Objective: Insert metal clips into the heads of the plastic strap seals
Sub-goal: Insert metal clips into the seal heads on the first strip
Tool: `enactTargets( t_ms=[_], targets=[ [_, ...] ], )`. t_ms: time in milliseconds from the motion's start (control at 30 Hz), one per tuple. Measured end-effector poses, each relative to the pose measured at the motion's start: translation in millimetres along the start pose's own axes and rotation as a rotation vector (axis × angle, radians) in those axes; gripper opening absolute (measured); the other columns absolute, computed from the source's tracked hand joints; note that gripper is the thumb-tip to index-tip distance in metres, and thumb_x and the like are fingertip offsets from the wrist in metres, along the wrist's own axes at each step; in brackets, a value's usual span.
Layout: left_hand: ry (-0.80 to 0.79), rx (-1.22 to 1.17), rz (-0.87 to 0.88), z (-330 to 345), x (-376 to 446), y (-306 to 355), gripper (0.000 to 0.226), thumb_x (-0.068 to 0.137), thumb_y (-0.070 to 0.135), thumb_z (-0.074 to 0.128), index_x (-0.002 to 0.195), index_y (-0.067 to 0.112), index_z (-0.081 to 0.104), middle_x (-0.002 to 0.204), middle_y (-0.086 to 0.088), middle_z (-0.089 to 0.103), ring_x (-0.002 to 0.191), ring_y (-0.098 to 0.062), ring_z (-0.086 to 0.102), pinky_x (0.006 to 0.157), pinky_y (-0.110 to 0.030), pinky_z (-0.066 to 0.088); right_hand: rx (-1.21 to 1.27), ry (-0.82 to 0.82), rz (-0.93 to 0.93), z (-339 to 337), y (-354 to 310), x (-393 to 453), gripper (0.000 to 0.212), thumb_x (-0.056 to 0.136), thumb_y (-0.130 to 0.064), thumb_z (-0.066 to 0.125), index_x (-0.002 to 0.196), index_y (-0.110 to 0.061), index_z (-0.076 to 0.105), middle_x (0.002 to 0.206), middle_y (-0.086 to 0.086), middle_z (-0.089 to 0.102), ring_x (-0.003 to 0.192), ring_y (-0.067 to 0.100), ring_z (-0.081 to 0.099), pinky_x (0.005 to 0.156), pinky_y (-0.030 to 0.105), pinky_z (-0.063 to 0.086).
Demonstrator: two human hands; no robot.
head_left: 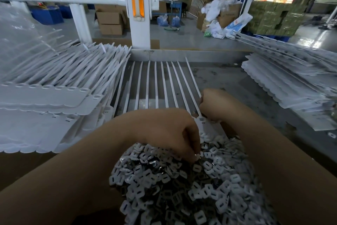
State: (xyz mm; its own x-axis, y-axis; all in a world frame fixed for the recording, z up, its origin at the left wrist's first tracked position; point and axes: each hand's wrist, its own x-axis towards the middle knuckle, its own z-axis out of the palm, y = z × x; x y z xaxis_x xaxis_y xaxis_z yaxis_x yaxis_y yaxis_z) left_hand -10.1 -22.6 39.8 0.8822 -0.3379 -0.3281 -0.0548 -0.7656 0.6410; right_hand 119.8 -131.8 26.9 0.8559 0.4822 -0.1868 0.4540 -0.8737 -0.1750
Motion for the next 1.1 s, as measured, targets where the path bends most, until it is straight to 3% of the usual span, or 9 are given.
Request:
enactTargets(
  t_ms=[133,267,333,500,900,1100],
  targets=[
    [0.364,-0.422,-0.053,-12,2,-17,0.005,0.086,0.017,0.072,0.089,0.021,0.072,0.075,0.009,0.073,0.066,0.0,0.066,0.06,-0.012,0.051,0.221,0.062,-0.083,0,4,0,0.017,0.093,-0.008,0.05,0.097,-0.005,0.066,0.085,0.015,0.068,0.063,0.022,0.056,0.054,0.028,0.042],
    [0.584,-0.938,-0.163,-12,7,-30,0.004,0.087,0.006,0.068,0.091,0.008,0.07,0.071,-0.001,0.071,0.062,-0.008,0.066,0.058,-0.018,0.054,0.563,-0.076,-0.175,-5,3,-6,0.009,0.092,-0.012,0.06,0.088,-0.015,0.068,0.068,0.002,0.068,0.05,0.01,0.055,0.043,0.021,0.041],
    [0.643,-1.066,-0.185,-13,7,-34,0.007,0.088,0.003,0.067,0.094,0.006,0.069,0.071,-0.003,0.071,0.063,-0.01,0.067,0.059,-0.02,0.055,0.662,-0.198,-0.234,-8,3,-10,0.006,0.09,-0.01,0.063,0.088,-0.013,0.069,0.067,0.0,0.07,0.052,0.009,0.056,0.042,0.02,0.042],
    [0.657,-1.158,-0.141,-11,8,-33,0.006,0.089,0.001,0.063,0.092,0.006,0.066,0.072,-0.005,0.072,0.064,-0.012,0.068,0.06,-0.021,0.057,0.839,-0.325,-0.284,-15,4,-17,0.006,0.09,-0.015,0.065,0.088,-0.011,0.069,0.075,0.005,0.07,0.057,0.011,0.056,0.044,0.02,0.041],
    [0.554,-1.186,-0.162,-10,4,-31,0.008,0.094,0.007,0.059,0.095,0.005,0.067,0.08,-0.009,0.074,0.067,-0.014,0.071,0.056,-0.023,0.057,0.876,-0.238,-0.316,-15,2,-22,0.007,0.087,-0.006,0.066,0.084,-0.012,0.066,0.069,0.002,0.066,0.058,0.012,0.056,0.045,0.022,0.041],
    [0.536,-1.204,-0.187,-11,3,-30,0.01,0.084,-0.002,0.066,0.091,0.005,0.067,0.075,-0.009,0.073,0.062,-0.013,0.069,0.057,-0.021,0.058,0.833,-0.206,-0.348,-16,1,-23,0.01,0.085,-0.004,0.069,0.086,-0.013,0.067,0.075,0.005,0.065,0.058,0.011,0.054,0.046,0.021,0.041]
  ],
)
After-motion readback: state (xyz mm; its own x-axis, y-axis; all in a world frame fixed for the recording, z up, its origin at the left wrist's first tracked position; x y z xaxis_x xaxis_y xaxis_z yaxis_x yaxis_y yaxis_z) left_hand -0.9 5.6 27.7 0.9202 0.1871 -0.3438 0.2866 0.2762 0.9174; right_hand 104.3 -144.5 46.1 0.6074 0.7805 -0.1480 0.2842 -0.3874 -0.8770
